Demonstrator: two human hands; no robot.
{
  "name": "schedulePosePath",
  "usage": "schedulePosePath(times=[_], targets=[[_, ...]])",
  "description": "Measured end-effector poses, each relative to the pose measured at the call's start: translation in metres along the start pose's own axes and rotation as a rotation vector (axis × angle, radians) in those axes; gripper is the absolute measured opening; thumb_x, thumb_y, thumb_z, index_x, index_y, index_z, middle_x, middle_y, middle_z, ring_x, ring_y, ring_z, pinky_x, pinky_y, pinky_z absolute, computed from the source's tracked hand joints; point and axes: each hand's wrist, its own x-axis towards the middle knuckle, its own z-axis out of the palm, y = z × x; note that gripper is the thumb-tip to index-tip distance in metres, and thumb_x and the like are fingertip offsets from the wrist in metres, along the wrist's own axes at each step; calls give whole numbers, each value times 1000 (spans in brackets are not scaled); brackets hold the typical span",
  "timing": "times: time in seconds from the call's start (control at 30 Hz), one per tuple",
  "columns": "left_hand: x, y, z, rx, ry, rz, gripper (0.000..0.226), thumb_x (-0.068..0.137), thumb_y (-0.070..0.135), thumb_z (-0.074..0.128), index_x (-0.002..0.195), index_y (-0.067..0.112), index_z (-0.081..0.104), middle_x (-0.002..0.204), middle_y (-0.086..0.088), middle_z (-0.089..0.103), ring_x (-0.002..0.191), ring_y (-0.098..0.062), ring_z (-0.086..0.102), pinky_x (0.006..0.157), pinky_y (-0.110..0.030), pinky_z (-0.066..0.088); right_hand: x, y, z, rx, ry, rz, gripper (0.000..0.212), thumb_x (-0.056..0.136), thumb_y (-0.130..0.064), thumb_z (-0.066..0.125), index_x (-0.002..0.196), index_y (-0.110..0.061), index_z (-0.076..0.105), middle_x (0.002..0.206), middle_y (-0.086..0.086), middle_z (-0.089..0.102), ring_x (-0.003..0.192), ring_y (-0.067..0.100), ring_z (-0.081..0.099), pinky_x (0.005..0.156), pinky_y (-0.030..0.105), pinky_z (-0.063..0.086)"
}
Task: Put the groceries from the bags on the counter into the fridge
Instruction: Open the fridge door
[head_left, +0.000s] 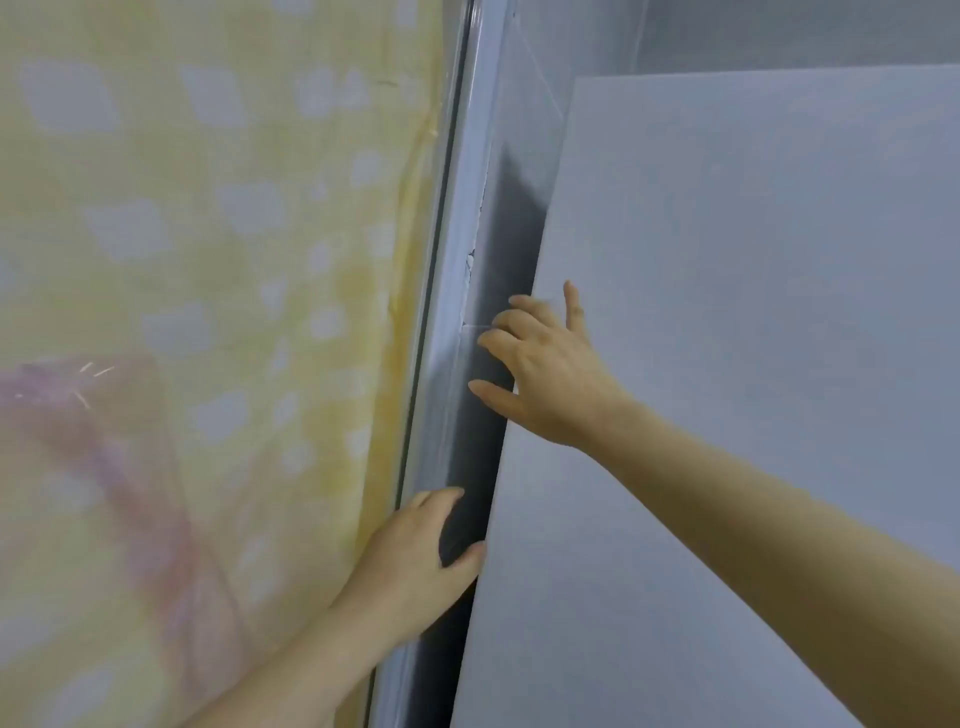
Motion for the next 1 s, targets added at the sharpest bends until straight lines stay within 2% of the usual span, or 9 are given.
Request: schedulePosePath(times=[0.1,0.17,0.27,0.37,0.43,0.53,0.6,0.73,1.0], targets=[[19,-7,7,-42,-10,23,68,90,54,51,148,27,28,149,10,35,132,-6,37,108,-25,35,15,4,6,-116,-4,26,52,95,-54,39,121,-15,61,132,7,54,145,27,23,113,63,-11],[31,-6,12,-64,-39,39,72,88,57,51,148,25,28,148,9,37,131,-8,39,107,-28,39,20,8,12,-202,2,30,53,94,-55,37,106,-14,68,120,8,61,141,28,29,113,64,-11],[48,-4,19,-80,-48,42,76,87,60,52,148,23,27,148,6,38,130,-11,41,105,-28,41,19,17,25,-331,110,-26,49,94,-47,42,77,-11,70,88,5,62,117,28,50,114,65,2],[63,-4,26,-76,-42,49,77,86,61,52,148,22,27,147,5,39,130,-13,42,104,-27,39,21,19,32,-379,220,-57,45,92,-40,46,64,-10,65,72,3,53,96,25,55,114,65,11],[69,-3,32,-121,-75,44,74,85,61,54,145,23,30,143,5,42,125,-13,46,101,-27,42,22,19,35,-391,243,-61,45,91,-39,46,62,-9,65,69,3,52,91,25,55,114,64,12],[72,1,40,-169,-100,33,52,84,58,57,122,25,48,118,6,54,100,-8,55,86,-27,51,22,20,38,-402,249,-56,46,91,-40,45,63,-10,65,69,3,52,91,23,55,115,63,11],[73,1,43,-176,-79,19,47,83,59,58,112,23,50,109,6,54,93,-7,55,79,-25,50,22,20,39,-411,258,-53,46,91,-40,45,62,-10,65,69,2,52,91,23,54,116,62,10],[72,-1,46,-164,-78,8,47,84,60,57,108,20,49,106,5,54,90,-9,54,72,-22,45,23,19,40,-414,260,-43,47,91,-40,45,63,-10,65,69,2,52,91,22,54,117,60,9],[70,0,42,-182,-76,13,44,85,56,58,107,19,49,104,7,52,90,-10,53,71,-23,43,23,17,38,-423,267,-31,45,89,-38,47,60,-10,66,67,1,53,89,22,55,115,59,14]])
